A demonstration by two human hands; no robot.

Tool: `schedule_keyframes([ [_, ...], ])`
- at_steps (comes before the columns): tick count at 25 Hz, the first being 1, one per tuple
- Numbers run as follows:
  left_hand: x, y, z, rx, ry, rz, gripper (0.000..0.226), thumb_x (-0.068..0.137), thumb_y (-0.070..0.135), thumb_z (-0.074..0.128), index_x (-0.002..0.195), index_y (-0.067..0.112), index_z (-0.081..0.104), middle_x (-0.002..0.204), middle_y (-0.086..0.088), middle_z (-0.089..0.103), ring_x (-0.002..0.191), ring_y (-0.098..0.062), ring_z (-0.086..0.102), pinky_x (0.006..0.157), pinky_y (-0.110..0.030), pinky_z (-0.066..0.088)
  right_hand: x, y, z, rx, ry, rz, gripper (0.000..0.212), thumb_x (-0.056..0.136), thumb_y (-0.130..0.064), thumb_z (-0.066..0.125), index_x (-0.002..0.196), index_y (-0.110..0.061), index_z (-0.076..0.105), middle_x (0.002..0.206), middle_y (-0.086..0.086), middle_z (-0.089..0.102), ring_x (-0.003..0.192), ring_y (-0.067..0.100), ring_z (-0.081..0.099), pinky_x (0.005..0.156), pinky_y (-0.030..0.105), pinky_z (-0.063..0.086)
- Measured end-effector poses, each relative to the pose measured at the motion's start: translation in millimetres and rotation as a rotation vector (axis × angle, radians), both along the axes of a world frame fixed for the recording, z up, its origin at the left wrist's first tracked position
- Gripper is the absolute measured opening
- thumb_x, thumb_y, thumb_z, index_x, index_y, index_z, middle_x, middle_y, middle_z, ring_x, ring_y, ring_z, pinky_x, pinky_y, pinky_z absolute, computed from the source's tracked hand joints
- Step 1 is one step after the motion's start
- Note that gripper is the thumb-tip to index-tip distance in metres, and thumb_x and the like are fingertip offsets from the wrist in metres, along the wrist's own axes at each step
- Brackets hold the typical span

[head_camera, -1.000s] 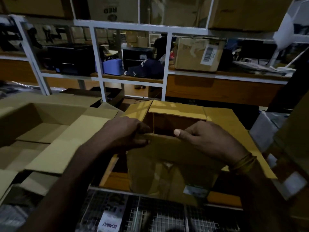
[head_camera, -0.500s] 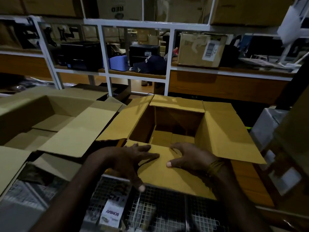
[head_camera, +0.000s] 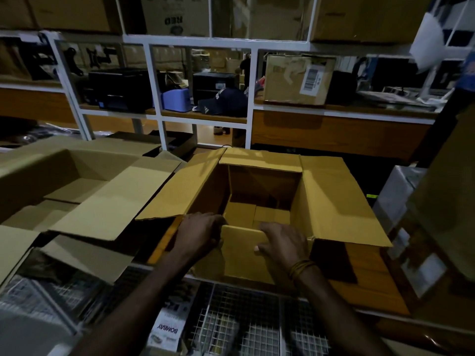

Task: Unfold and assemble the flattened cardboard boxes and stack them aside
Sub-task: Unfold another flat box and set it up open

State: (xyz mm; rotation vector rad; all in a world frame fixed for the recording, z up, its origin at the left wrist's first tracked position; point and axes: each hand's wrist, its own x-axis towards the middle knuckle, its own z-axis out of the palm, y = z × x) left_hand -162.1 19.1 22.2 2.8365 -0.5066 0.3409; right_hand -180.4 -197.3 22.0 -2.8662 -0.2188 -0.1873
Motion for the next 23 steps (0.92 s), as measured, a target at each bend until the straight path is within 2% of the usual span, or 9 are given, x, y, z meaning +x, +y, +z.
schedule_keyframes([
  [4, -8.3, -1.4, -6.1, -0.070, 0.036, 0.010, 0.038, 0.075, 0.030, 0.075, 0.112, 0.033, 0.067, 0.110, 0.010, 0.065, 0.105, -0.017, 0.058, 0.089, -0.037, 0.036, -10.4, -6.8, -3.3, 0.031, -0.035, 0.008, 0.031, 0.081, -0.050, 0.071, 0.106, -0.032, 0.066, 0.105, -0.012, 0.067, 0.102, 0.013, 0.059, 0.072, 0.027, 0.035],
  [7, -11.9, 5.3, -4.5, -0.102, 0.137, -0.007, 0.036, 0.070, 0.035, 0.081, 0.104, 0.035, 0.070, 0.105, 0.017, 0.066, 0.101, -0.011, 0.060, 0.084, -0.030, 0.042, -19.3, -10.4, -4.1, -0.005, 0.013, 0.039, 0.034, 0.080, -0.053, 0.070, 0.109, -0.034, 0.067, 0.105, -0.012, 0.067, 0.103, 0.013, 0.059, 0.079, 0.030, 0.042],
  [10, -14.3, 8.5, 4.5, -0.080, 0.280, -0.057, 0.039, 0.074, 0.045, 0.080, 0.110, 0.035, 0.069, 0.100, 0.022, 0.058, 0.094, -0.006, 0.057, 0.077, -0.023, 0.044, -18.1, -13.8, -0.7, -0.006, 0.161, 0.112, 0.043, 0.082, -0.064, 0.061, 0.113, -0.035, 0.067, 0.105, -0.013, 0.067, 0.100, 0.014, 0.061, 0.083, 0.034, 0.048],
  [13, -7.3, 4.4, 11.9, -0.033, 0.365, -0.090, 0.056, 0.074, 0.073, 0.063, 0.118, 0.038, 0.066, 0.116, 0.018, 0.065, 0.098, -0.003, 0.060, 0.079, -0.026, 0.052, -7.7, -11.3, 5.9, 0.097, 0.295, 0.109, 0.050, 0.087, -0.073, 0.045, 0.113, -0.036, 0.068, 0.104, -0.016, 0.066, 0.090, 0.009, 0.061, 0.079, 0.036, 0.054],
  [15, 3.3, -1.2, 11.4, -0.034, 0.393, -0.071, 0.063, 0.075, 0.080, 0.049, 0.123, 0.040, 0.063, 0.125, 0.015, 0.063, 0.101, -0.002, 0.060, 0.079, -0.025, 0.052, 2.0, -6.8, 7.2, 0.226, 0.335, 0.058, 0.052, 0.088, -0.074, 0.041, 0.114, -0.037, 0.067, 0.109, -0.012, 0.067, 0.093, 0.009, 0.061, 0.083, 0.038, 0.055],
  [17, 18.4, -7.3, 7.2, -0.074, 0.387, -0.021, 0.062, 0.080, 0.077, 0.047, 0.130, 0.042, 0.055, 0.138, 0.010, 0.053, 0.108, -0.007, 0.058, 0.086, -0.030, 0.052, 17.9, -4.7, 3.3, 0.311, 0.355, 0.027, 0.059, 0.089, -0.073, 0.040, 0.132, -0.036, 0.057, 0.133, -0.007, 0.060, 0.114, 0.014, 0.058, 0.095, 0.039, 0.051],
  [19, 37.6, -12.6, 1.9, -0.068, 0.410, -0.003, 0.068, 0.083, 0.072, 0.052, 0.143, 0.042, 0.040, 0.156, 0.002, 0.030, 0.127, -0.018, 0.049, 0.099, -0.039, 0.048, 39.5, -5.1, -3.0, 0.263, 0.366, 0.019, 0.070, 0.090, -0.070, 0.045, 0.149, -0.034, 0.036, 0.155, -0.003, 0.038, 0.136, 0.021, 0.043, 0.105, 0.040, 0.042],
  [21, 60.8, -18.3, -2.2, -0.040, 0.420, -0.009, 0.078, 0.084, 0.065, 0.058, 0.151, 0.042, 0.024, 0.164, 0.000, 0.003, 0.140, -0.024, 0.036, 0.103, -0.042, 0.044, 64.6, -7.3, -7.3, 0.182, 0.372, -0.012, 0.081, 0.089, -0.067, 0.051, 0.155, -0.035, 0.018, 0.164, -0.001, 0.018, 0.146, 0.025, 0.028, 0.112, 0.043, 0.034],
  [23, 88.4, -24.2, -6.0, -0.001, 0.387, -0.020, 0.086, 0.085, 0.059, 0.062, 0.153, 0.041, 0.014, 0.163, -0.002, -0.013, 0.141, -0.026, 0.036, 0.100, -0.043, 0.047, 90.1, -10.6, -8.2, 0.098, 0.391, -0.049, 0.089, 0.089, -0.065, 0.053, 0.157, -0.035, 0.004, 0.166, 0.000, -0.001, 0.150, 0.029, 0.018, 0.115, 0.045, 0.030],
])
